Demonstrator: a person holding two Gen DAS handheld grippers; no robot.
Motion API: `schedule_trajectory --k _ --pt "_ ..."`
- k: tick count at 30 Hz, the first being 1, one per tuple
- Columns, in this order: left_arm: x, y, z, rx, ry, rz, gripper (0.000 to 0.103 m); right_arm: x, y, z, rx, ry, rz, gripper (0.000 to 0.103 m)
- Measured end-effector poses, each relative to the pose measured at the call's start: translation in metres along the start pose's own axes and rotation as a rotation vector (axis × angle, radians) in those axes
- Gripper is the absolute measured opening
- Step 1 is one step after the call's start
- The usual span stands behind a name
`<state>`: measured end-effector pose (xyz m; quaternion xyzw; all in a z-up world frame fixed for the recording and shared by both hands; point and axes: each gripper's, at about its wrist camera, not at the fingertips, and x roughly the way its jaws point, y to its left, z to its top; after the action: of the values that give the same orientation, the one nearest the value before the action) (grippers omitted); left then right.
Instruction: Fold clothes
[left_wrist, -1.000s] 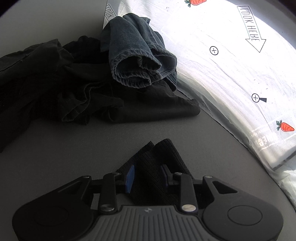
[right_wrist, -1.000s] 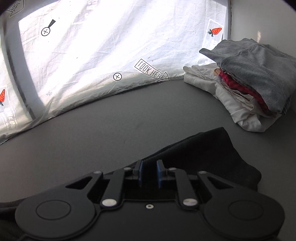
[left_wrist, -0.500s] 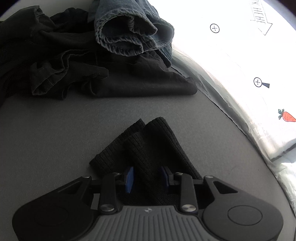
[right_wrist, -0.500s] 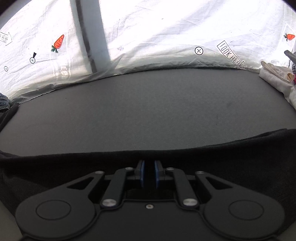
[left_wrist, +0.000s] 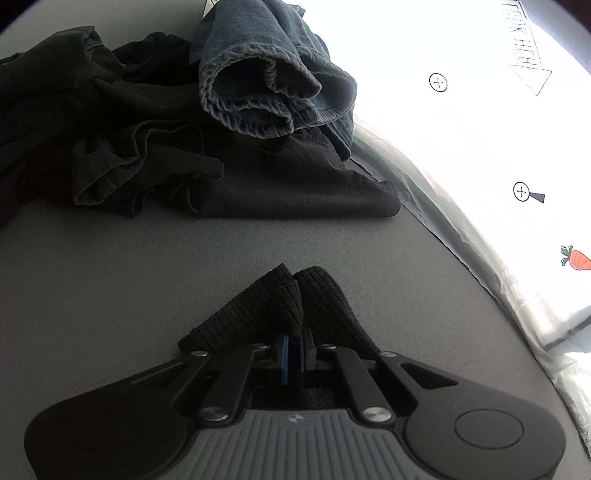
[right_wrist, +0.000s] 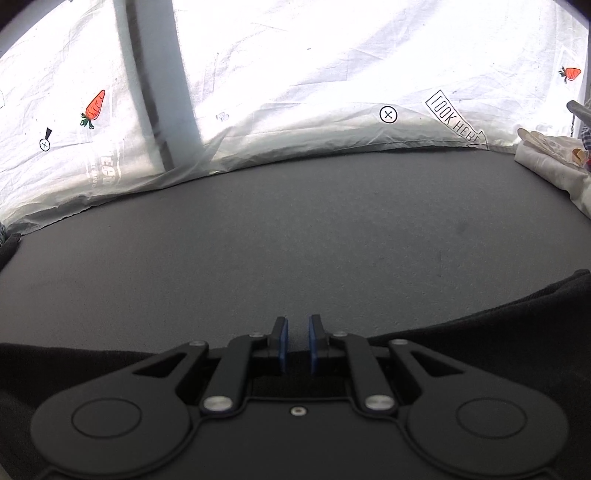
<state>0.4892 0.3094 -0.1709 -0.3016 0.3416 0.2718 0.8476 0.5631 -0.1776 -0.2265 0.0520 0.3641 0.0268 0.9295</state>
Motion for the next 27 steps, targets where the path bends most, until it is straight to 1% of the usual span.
schedule_trajectory --k 1,3,5,6,7,8,9,10,11,13,15,16,19,21,22,23,25,27 --pt "-0.011 -0.004 0.003 0.012 -0.019 0.011 0.005 0.000 -0.001 0.000 0.004 -0.003 0.004 0.012" --pt "-0.039 -0.017 0.011 0.071 -0.065 0.031 0.005 0.000 -0.003 0.000 0.013 -0.008 0.012 0.012" --pt "-0.063 -0.032 0.016 0.171 -0.109 0.041 0.006 -0.001 -0.004 -0.001 0.016 -0.016 0.016 0.012" --pt "-0.066 -0.038 0.015 0.232 -0.119 0.058 0.008 -0.001 -0.004 -0.002 0.015 -0.022 0.017 0.012" --pt "-0.068 -0.043 0.014 0.294 -0.127 0.077 0.013 -0.001 -0.003 -0.003 0.012 -0.027 0.016 0.012" --pt "-0.061 -0.044 0.010 0.330 -0.127 0.117 0.021 -0.001 -0.003 -0.003 0.009 -0.031 0.016 0.012" --pt "-0.053 -0.043 0.006 0.361 -0.126 0.161 0.027 -0.001 -0.003 -0.004 0.006 -0.034 0.016 0.012" --pt "-0.043 -0.036 0.004 0.347 -0.091 0.195 0.029 -0.002 -0.003 -0.004 0.004 -0.037 0.016 0.012" --pt "-0.033 -0.028 0.002 0.325 -0.051 0.229 0.028 -0.002 -0.003 -0.004 0.000 -0.038 0.017 0.012" --pt "-0.028 -0.005 0.002 0.198 -0.008 0.203 0.028 -0.002 -0.003 -0.004 -0.004 -0.039 0.019 0.012" --pt "-0.028 0.014 0.001 0.097 0.011 0.153 0.029 -0.002 -0.003 -0.005 -0.008 -0.041 0.020 0.013" --pt "-0.028 0.018 0.000 0.086 0.015 0.149 0.030 -0.002 -0.003 -0.005 -0.010 -0.042 0.021 0.013" --pt "-0.027 0.014 -0.002 0.179 -0.001 0.155 0.030 -0.003 -0.002 -0.007 -0.021 -0.051 0.015 0.013" --pt "-0.024 0.006 -0.003 0.243 -0.007 0.116 0.032 -0.003 0.000 -0.008 -0.033 -0.055 0.009 0.013" --pt "-0.020 0.001 -0.005 0.274 -0.003 0.090 0.037 -0.003 0.000 -0.008 -0.035 -0.055 0.007 0.013" --pt "-0.016 -0.004 -0.006 0.306 0.003 0.067 0.044 -0.003 0.000 -0.008 -0.035 -0.055 0.007 0.013" --pt "-0.003 -0.015 -0.008 0.395 0.004 0.056 0.052 -0.003 0.000 -0.008 -0.035 -0.056 0.007 0.013" --pt "0.010 -0.026 -0.009 0.486 0.004 0.047 0.052 -0.003 0.000 -0.007 -0.037 -0.056 0.006 0.013"
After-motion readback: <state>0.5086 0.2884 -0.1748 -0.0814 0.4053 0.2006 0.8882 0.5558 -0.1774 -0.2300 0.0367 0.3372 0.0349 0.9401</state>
